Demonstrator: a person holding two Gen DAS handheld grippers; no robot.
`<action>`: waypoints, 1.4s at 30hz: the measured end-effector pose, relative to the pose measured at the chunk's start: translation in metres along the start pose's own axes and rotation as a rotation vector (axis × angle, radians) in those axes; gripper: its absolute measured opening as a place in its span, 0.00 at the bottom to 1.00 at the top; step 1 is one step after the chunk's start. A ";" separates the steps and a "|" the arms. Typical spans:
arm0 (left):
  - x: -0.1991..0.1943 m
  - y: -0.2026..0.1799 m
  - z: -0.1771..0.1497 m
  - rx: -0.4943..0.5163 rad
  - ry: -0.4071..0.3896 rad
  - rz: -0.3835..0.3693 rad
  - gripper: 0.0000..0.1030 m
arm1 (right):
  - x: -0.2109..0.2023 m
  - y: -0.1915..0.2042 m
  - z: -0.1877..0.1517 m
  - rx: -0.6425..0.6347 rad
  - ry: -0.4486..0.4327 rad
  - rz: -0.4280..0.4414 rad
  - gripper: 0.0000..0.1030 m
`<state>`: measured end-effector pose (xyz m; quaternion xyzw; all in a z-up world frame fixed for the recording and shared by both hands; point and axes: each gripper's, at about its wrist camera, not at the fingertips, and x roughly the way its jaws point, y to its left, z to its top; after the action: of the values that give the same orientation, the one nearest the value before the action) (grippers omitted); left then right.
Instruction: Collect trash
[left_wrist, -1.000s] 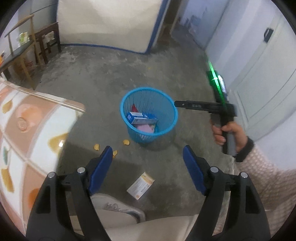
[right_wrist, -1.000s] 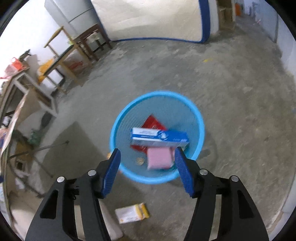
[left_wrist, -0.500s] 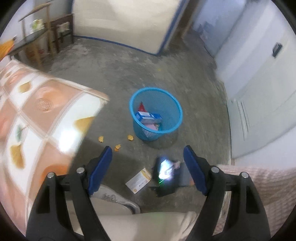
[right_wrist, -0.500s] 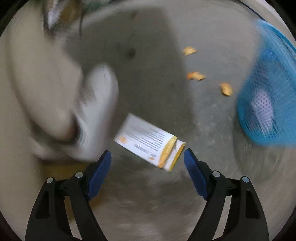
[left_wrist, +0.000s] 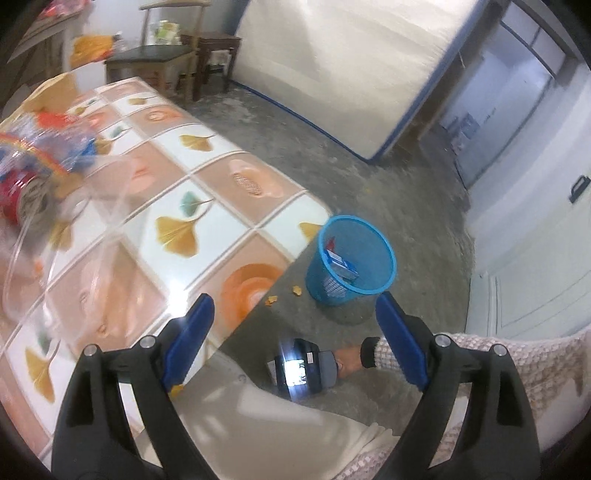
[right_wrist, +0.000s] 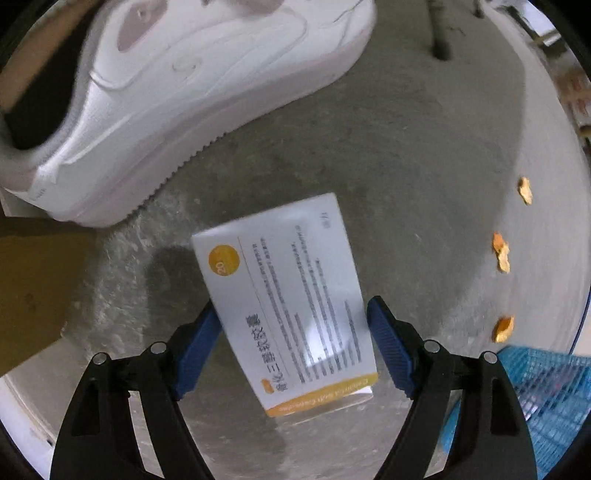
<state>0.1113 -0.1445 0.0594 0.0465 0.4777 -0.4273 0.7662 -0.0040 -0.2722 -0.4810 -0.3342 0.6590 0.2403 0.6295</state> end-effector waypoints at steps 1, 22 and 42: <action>-0.002 0.003 -0.001 -0.008 -0.005 0.007 0.83 | 0.001 -0.001 0.000 0.000 0.002 0.001 0.74; -0.018 0.037 0.007 -0.044 -0.116 -0.016 0.83 | -0.238 -0.117 -0.152 1.008 -0.460 0.104 0.70; -0.039 0.065 -0.022 -0.099 -0.163 0.040 0.83 | -0.162 -0.239 -0.236 1.480 -0.287 -0.224 0.74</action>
<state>0.1343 -0.0688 0.0559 -0.0168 0.4333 -0.3902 0.8122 0.0134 -0.5815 -0.2742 0.1447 0.5221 -0.2885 0.7894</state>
